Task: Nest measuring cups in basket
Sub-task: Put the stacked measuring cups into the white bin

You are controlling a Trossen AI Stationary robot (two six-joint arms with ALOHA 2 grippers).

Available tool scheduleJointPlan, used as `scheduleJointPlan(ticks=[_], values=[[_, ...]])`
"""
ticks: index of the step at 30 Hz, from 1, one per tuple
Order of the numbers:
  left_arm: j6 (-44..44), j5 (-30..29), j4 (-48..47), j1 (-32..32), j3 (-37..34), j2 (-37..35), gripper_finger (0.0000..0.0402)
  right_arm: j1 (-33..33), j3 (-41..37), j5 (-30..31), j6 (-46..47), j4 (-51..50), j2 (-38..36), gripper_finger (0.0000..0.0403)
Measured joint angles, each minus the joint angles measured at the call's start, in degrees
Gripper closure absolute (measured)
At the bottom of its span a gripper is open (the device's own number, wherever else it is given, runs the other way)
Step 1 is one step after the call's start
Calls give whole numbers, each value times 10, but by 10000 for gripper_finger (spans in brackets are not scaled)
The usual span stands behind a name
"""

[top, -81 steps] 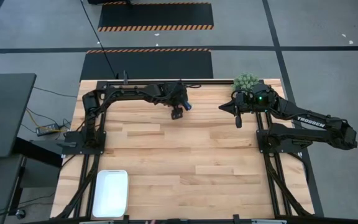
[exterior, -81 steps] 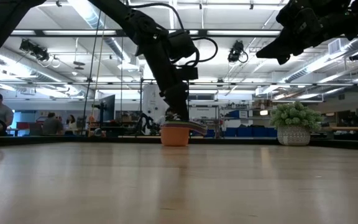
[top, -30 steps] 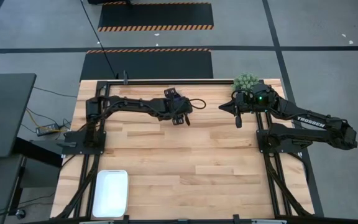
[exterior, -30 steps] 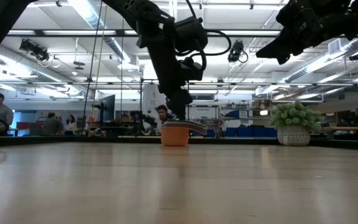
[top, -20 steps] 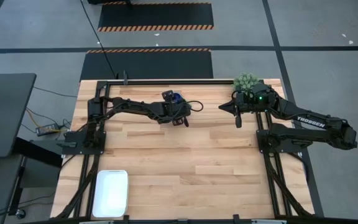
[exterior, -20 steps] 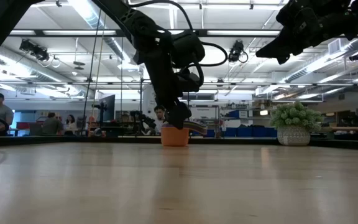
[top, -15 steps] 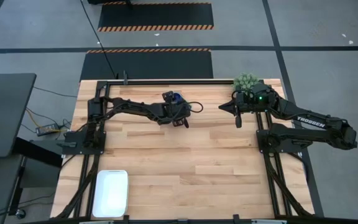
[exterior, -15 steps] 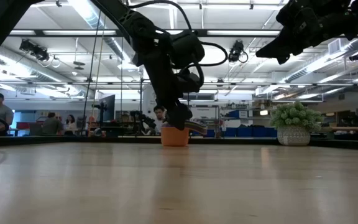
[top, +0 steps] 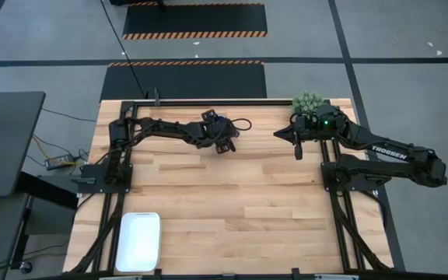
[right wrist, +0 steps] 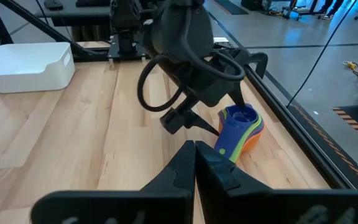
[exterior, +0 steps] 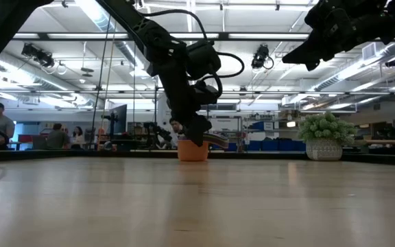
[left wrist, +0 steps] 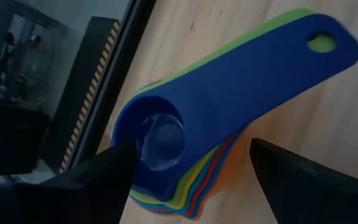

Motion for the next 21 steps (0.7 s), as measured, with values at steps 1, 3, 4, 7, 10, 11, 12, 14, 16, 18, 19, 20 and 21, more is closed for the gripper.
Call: scheduleJointPlan(ticks=[1,3,4,7,10,11,12,14,16,18,19,20,21], values=[[0,5,0,2,0,0,84,0,0,0,0,0,0,385],[0,13,0,6,0,0,84,0,0,0,0,0,0,385],[0,15,2,7,0,0,84,0,0,0,0,0,0,385],[19,17,12,10,0,0,84,0,0,0,0,0,0,385],[37,19,23,12,0,0,84,0,0,0,0,0,0,385],[40,21,24,12,0,1,84,0,0,0,0,0,0,385],[40,21,25,12,0,2,84,0,0,0,0,0,0,385],[40,22,23,12,0,2,84,0,0,0,0,0,0,385],[40,22,26,12,0,2,84,0,0,0,0,0,0,385],[40,22,24,12,0,2,84,0,0,0,0,0,0,385],[40,22,24,12,0,2,84,0,0,0,0,0,0,385],[40,22,24,12,0,2,84,0,0,0,0,0,0,385],[41,22,24,12,0,3,84,0,0,0,0,0,0,385]])
